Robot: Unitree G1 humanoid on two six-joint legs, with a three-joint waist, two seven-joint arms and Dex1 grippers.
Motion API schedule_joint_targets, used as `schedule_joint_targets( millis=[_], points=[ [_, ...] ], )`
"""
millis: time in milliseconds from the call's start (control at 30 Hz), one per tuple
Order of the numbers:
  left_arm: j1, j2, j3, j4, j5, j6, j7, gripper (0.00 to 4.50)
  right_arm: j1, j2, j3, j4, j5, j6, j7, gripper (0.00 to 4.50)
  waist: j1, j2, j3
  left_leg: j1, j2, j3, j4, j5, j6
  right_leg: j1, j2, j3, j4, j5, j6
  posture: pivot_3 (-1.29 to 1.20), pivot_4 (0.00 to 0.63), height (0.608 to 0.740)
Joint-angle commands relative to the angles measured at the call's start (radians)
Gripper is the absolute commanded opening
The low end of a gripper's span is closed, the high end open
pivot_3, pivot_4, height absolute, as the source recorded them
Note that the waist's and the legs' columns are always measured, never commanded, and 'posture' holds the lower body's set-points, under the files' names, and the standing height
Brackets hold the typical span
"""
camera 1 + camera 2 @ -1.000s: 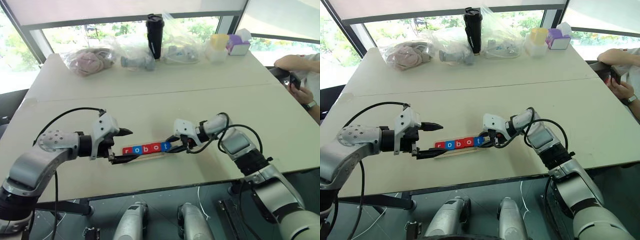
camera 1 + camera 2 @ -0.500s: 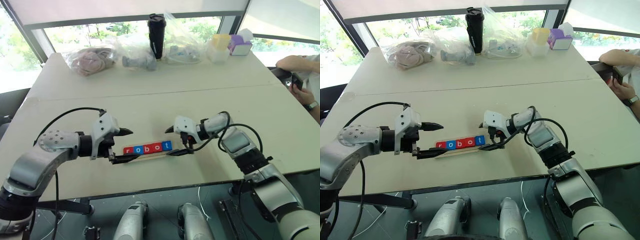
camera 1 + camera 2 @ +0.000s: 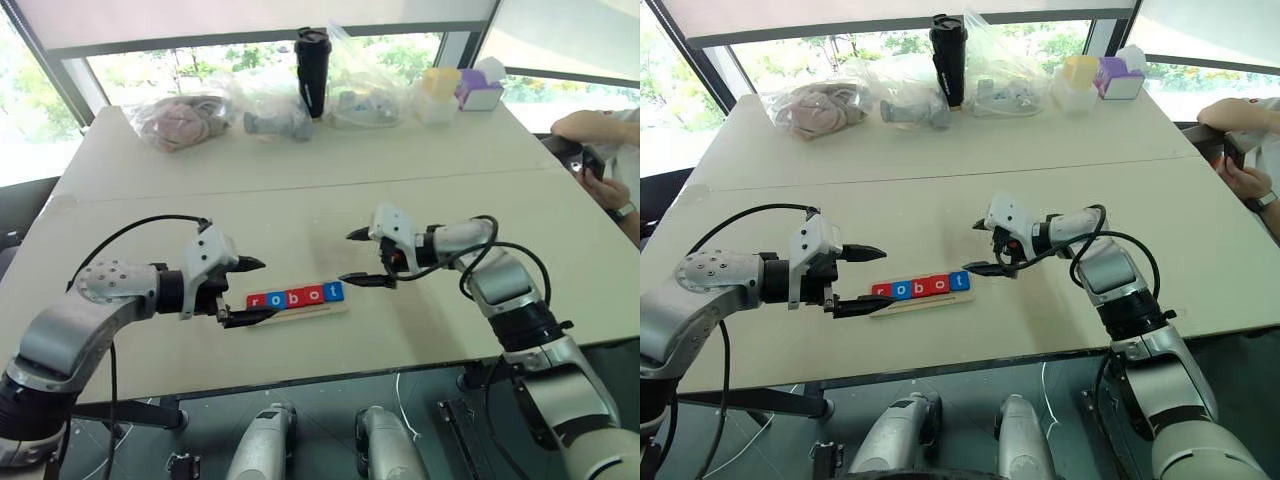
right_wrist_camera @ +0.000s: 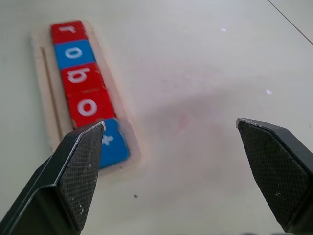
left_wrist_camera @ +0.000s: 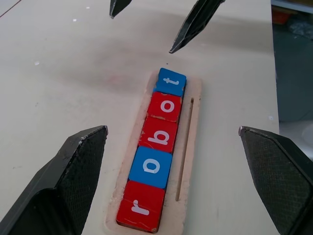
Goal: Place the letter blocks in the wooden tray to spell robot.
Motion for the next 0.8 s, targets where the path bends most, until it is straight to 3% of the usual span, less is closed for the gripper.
schedule_joint_targets(
  millis=[33,500,800],
  points=[
    [-0.017,0.008,0.022,-0.004,0.002,-0.009,-0.004,4.50,-0.006,0.004,0.011,0.049,-0.054,-0.083,-0.059,4.47,-0.001,0.000,0.000,0.000,0.000,0.000,0.000,0.000,0.000,0.000,0.000,0.000,0.000,0.000,0.000,0.00,0.150,0.740],
    [-0.013,0.009,0.032,-0.009,-0.005,0.004,0.009,4.50,-0.005,0.063,0.021,0.114,-0.050,-0.115,-0.069,4.47,0.000,0.000,0.000,0.000,0.000,0.000,0.000,0.000,0.001,0.000,0.000,0.000,0.000,0.000,0.000,0.00,0.150,0.740],
    [-0.007,-0.017,0.102,0.036,-0.024,0.011,0.047,4.50,-0.021,0.011,-0.036,0.098,-0.060,-0.122,-0.130,4.47,0.001,0.000,0.000,0.000,0.000,0.000,0.000,0.000,0.001,0.000,0.000,0.000,0.000,0.000,0.000,0.00,0.150,0.740]
  ],
)
